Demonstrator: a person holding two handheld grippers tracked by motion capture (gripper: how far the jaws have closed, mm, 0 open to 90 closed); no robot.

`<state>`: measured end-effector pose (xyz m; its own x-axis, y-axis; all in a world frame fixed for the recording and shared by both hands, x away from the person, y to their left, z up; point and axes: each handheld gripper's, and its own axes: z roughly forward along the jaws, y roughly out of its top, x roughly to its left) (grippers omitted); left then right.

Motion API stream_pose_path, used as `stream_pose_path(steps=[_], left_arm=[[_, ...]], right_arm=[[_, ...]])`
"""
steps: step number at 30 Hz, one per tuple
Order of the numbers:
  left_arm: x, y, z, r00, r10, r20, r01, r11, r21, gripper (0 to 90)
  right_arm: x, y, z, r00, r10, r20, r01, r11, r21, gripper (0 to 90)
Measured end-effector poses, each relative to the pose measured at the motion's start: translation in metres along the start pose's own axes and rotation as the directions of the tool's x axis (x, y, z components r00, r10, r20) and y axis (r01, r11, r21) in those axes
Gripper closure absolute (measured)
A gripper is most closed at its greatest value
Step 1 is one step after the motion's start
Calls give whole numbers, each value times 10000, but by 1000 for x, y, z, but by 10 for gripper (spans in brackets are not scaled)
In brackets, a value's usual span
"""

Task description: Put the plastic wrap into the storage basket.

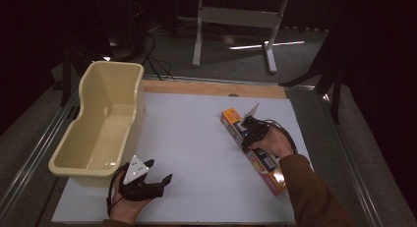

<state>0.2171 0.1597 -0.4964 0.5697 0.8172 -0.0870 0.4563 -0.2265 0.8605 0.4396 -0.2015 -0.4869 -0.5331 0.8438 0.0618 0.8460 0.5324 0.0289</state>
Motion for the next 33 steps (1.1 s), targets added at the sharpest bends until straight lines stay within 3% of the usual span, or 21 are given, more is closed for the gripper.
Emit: stream_pose_path(steps=[5,9,15,21,26,33], left_arm=[[0,0,0,10000,-13,6,13,10000,6,206],[0,0,0,10000,7,-32,-7,10000,13,207],[1,0,0,10000,-26,-48,26,10000,-8,208],[1,0,0,10000,-21,-44,21,10000,-14,208],[1,0,0,10000,-32,-42,32,10000,-16,208],[0,0,1,10000,11,-24,-11,10000,-13,208]], right_arm=[[4,1,-7,9970,259,-728,-289,9988,-407,395],[8,4,-14,9892,446,-1395,-540,9965,-643,395],[13,8,-24,9649,709,-2528,-1000,9895,-1040,394],[27,10,-35,9558,328,-2923,-861,9814,-1715,394],[39,13,-44,9377,119,-3472,-876,9752,-2032,394],[56,19,-60,8979,-139,-4399,-1044,9642,-2437,394]])
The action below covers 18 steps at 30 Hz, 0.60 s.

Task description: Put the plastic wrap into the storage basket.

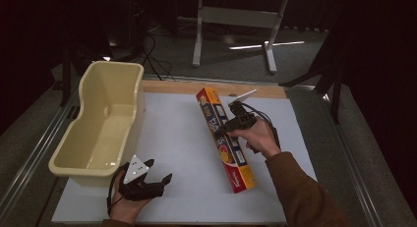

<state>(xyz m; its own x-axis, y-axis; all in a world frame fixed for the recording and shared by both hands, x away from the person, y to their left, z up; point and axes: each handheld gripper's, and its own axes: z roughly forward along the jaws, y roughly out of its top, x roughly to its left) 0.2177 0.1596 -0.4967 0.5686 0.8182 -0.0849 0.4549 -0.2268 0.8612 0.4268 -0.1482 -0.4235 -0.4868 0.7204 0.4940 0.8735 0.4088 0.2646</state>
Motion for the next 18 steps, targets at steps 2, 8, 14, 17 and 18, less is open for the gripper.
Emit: stream_pose_path(steps=[2,8,14,17,18], left_arm=[[0,0,0,10000,-3,7,3,10000,-9,208],[0,0,0,10000,10,7,-10,10000,-8,208],[-1,0,0,10000,47,-17,-47,10000,-44,208],[0,0,0,10000,28,-20,-28,10000,-48,208],[0,0,0,10000,24,-23,-24,10000,-40,208]], right_arm=[[6,3,-2,9998,-20,-214,16,9999,-168,394],[21,12,-9,9982,-28,-602,-7,9983,-574,393],[31,20,-12,9928,19,-1194,-130,9957,-922,393],[36,26,-14,9917,93,-1283,-232,9940,-1072,393],[37,28,-15,9910,89,-1338,-239,9935,-1111,393]])
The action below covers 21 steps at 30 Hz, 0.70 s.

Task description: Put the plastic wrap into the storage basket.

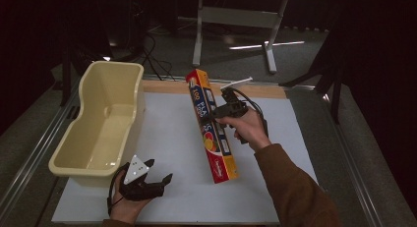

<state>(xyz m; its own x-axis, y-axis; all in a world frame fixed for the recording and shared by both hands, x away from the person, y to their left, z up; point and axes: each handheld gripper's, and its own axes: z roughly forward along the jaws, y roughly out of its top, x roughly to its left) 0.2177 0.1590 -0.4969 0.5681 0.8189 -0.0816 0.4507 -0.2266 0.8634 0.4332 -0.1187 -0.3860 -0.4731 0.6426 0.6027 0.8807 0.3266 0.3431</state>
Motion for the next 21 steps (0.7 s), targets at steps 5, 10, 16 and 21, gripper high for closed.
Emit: stream_pose_path(steps=[5,10,16,21], left_arm=[[0,0,0,10000,2,-28,-2,10000,-23,208],[0,0,-1,10000,49,-61,-50,10000,-58,208],[-1,0,-1,10000,22,-43,-23,9999,-103,208],[-1,0,1,10000,29,11,-29,9999,-108,208]], right_arm=[[6,9,-3,9992,224,-346,-235,9992,-309,393],[11,20,-4,9964,567,-624,-600,9968,-525,393],[17,33,-6,9946,815,-643,-868,9927,-840,393],[18,41,-5,9867,1170,-1128,-1306,9840,-1216,393]])
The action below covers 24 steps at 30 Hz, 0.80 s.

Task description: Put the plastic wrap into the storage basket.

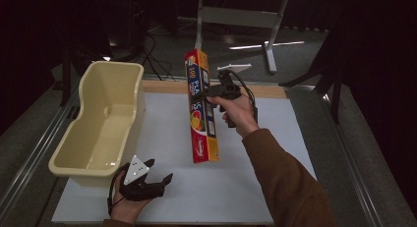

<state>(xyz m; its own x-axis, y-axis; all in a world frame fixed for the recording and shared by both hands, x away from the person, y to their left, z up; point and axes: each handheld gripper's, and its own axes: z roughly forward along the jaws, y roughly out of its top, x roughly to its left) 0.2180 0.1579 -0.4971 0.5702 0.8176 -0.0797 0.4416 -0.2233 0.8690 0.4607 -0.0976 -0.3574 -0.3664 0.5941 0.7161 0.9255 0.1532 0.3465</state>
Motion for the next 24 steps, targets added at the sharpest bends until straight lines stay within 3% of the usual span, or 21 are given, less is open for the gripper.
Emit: stream_pose_path(steps=[3,8,12,19,24], left_arm=[[0,0,0,10000,-5,-7,5,10000,-12,208],[-1,0,0,10000,11,3,-11,10000,-13,208],[-2,0,0,10000,31,46,-31,10000,-41,208],[-3,0,1,10000,38,58,-38,10000,-72,206],[-4,0,2,10000,77,55,-77,10000,-44,204]], right_arm=[[3,3,3,9998,194,-79,-196,9996,-216,393],[9,7,6,9968,527,-602,-559,9971,-525,393],[11,8,8,9909,805,-1075,-877,9941,-634,393],[13,11,14,9819,1213,-1456,-1357,9863,-937,393],[24,12,21,9838,1090,-1425,-1243,9869,-1029,393]])
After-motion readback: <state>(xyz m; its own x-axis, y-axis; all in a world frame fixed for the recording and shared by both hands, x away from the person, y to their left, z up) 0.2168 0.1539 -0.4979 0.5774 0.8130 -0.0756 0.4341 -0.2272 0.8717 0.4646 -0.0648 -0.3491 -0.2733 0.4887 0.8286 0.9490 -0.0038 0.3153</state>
